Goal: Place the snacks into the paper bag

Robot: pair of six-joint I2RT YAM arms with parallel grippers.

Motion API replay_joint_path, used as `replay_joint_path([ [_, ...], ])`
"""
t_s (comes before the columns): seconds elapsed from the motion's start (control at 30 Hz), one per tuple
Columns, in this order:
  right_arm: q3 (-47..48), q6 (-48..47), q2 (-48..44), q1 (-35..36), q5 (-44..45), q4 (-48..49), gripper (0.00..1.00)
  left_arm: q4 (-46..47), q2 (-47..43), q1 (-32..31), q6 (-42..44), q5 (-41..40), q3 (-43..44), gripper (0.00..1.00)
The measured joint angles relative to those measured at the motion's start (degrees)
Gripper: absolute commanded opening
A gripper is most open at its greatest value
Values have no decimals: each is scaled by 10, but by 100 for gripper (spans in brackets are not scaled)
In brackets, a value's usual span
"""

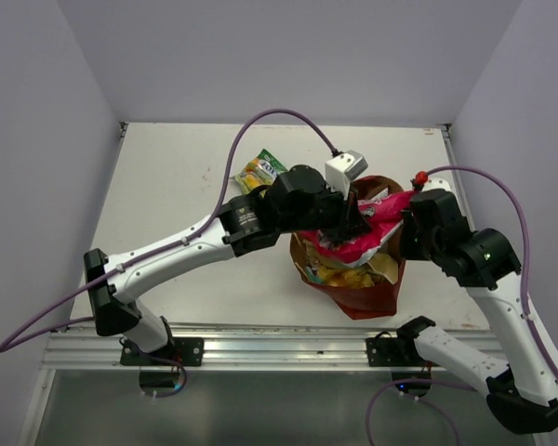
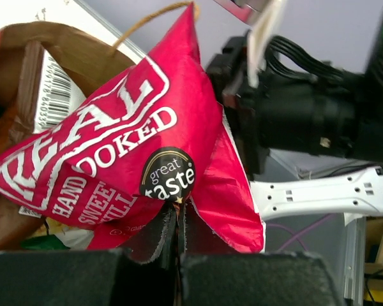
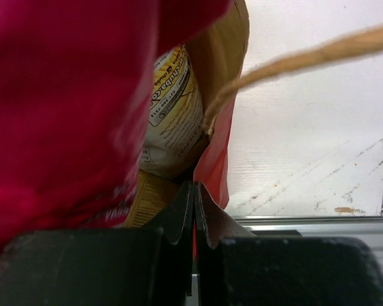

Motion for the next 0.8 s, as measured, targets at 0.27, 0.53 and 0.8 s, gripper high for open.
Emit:
replay_joint_path([
  [0.27, 8, 2, 5, 0, -2, -1, 0, 0, -26, -14, -5, 1, -36, 0],
  [0.53, 11, 6, 4, 0, -2, -5, 0, 21, 11, -13, 7, -12, -43, 0],
  [0.8, 13, 11, -5, -1, 14, -14, 0, 39, 131, 47, -5, -4, -19, 0],
])
